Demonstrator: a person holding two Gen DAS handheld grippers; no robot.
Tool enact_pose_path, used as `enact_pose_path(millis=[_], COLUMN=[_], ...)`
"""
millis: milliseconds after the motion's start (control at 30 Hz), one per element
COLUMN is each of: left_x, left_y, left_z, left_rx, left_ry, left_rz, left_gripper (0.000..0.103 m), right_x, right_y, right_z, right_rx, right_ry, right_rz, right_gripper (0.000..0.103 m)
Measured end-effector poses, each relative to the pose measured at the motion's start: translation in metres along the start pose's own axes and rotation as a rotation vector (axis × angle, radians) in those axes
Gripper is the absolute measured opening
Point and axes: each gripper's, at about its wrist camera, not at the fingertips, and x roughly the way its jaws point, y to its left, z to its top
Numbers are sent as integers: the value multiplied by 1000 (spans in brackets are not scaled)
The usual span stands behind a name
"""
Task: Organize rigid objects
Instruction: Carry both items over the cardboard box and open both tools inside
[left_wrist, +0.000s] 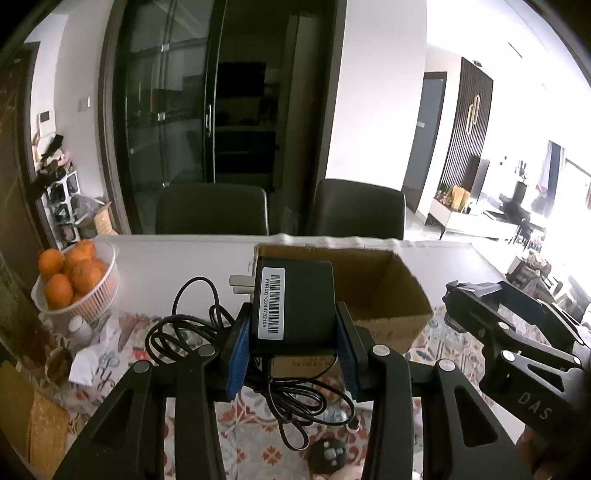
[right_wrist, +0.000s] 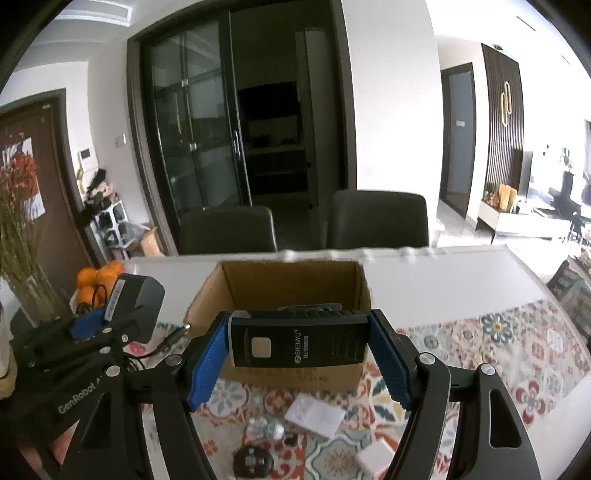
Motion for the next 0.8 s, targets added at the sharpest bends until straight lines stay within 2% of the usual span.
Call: enact_pose_path(millis=[233,467,800], left_x=[9,32,77], left_y=[-4,-4,1], left_z=[28,52,74], left_rx=[15,16,15], left_ry=[-25,-11,77], left_rz=[-15,-27,-56], left_gripper=[41,41,41], right_x=[10,30,85], right_y=[-1,-7,-19], right_z=[30,51,75], right_rx=[0,-5,12], right_ry=[-26,-16,106], right_rz=[7,12,38], right_gripper=[74,74,74])
